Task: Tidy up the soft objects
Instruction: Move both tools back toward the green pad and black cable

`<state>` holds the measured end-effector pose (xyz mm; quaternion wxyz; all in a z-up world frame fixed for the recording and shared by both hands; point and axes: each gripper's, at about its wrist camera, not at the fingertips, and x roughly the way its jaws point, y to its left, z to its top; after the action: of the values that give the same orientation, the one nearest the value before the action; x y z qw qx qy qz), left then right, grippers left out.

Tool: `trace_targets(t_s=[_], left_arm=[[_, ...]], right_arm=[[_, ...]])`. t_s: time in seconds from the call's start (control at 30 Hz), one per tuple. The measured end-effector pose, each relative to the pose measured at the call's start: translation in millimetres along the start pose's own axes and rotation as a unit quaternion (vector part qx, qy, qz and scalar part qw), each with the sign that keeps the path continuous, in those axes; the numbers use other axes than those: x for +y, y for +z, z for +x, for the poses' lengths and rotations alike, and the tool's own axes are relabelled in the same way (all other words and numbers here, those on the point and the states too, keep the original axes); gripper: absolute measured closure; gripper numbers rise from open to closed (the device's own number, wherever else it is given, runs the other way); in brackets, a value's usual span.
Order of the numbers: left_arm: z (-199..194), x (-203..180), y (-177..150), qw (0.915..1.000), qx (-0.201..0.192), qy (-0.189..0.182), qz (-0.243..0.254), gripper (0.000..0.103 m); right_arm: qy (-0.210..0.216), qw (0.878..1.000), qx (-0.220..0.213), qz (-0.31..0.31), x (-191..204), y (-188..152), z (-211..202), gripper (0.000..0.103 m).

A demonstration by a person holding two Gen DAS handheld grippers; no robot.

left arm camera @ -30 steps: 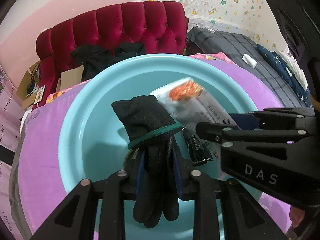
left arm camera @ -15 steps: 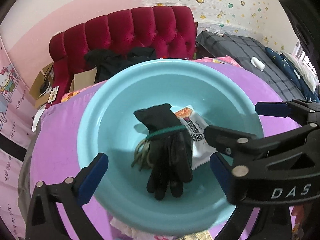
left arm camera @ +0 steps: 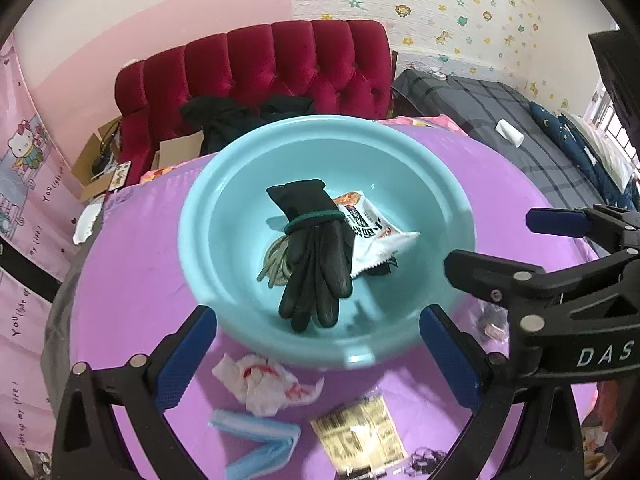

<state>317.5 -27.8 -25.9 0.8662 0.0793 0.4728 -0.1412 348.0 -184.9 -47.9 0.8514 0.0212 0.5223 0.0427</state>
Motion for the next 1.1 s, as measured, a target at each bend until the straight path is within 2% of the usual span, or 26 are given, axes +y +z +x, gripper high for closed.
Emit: trace_targets(t_s=[0.67, 1.1], left_arm=[[-80, -34, -74, 0.9992, -0.028, 0.027, -0.005, 0.000], [-98, -61, -138, 0.9988, -0.028, 0.040, -0.007, 0.000]], right_arm=[[0.010, 1.000, -0.013, -0.025, -5, -85, -69, 0.000], [0.002, 0.999, -0.022, -0.032, -14, -146, -86, 0.000]])
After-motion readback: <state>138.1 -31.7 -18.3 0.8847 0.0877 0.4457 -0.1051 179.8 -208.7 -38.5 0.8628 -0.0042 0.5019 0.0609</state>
